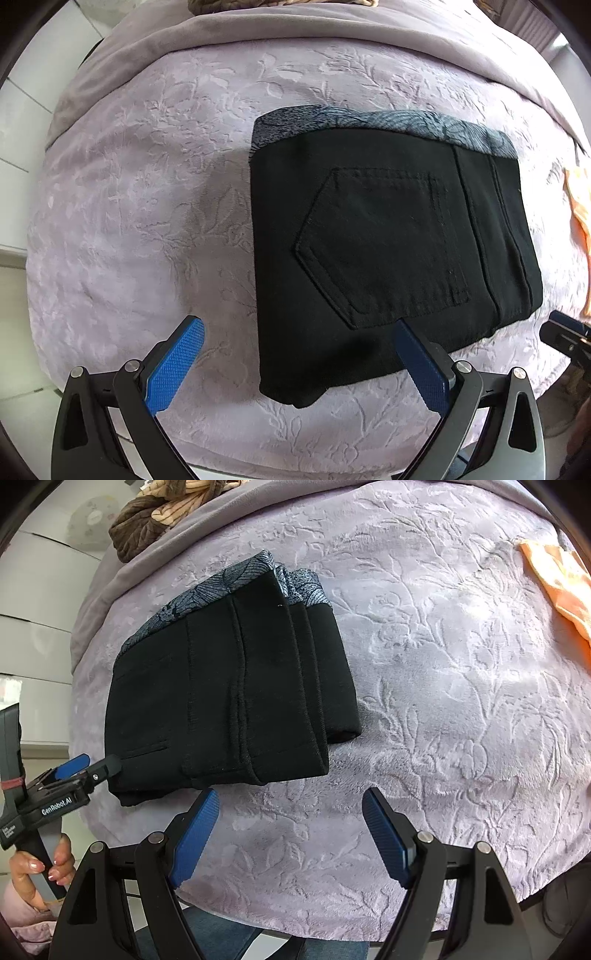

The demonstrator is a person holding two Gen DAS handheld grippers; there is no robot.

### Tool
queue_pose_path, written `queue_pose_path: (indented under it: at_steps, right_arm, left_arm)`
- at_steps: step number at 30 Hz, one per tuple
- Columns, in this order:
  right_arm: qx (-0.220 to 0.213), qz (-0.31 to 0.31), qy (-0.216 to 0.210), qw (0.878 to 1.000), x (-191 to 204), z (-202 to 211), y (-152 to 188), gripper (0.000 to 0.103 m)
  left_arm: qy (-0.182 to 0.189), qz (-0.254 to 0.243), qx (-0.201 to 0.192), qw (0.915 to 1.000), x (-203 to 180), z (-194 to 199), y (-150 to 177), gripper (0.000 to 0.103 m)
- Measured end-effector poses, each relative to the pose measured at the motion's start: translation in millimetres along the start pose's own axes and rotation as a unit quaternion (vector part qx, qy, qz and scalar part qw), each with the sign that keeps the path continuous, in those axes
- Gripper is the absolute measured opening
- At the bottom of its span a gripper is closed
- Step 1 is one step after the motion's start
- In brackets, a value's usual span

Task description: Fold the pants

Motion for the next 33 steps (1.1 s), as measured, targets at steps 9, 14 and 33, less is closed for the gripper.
queue_pose_path:
  at_steps: [9,14,33]
  right_arm:
    - [0.007,-0.01,-0.005,1.0,-10,0,-6,0.083]
    - [0.012,-0.015,-0.011,1.0,-14,-1,-11,0.083]
    - [0.042,-0.002,-0.052,0.998,-18,-8,-38,0.083]
  left_arm:
    - [0.01,0.015,0.002,0.9998,9,-5,-7,0.102]
    - [0.02,0.02,0.006,0.9996,14,-9,-9,0.102]
    - [0.105,0.03,-0.006,0.994,50,-35,-32,0.102]
Point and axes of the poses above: each gripper's, at about its wrist camera, not at the fingertips, and z roughly against the way its jaws point, x to its left, y to its underside, the point moved 4 cm from there along -z, roughly the way its jaws point, and after that the axes turned 14 degrees about -z, right-handed, at the moved point
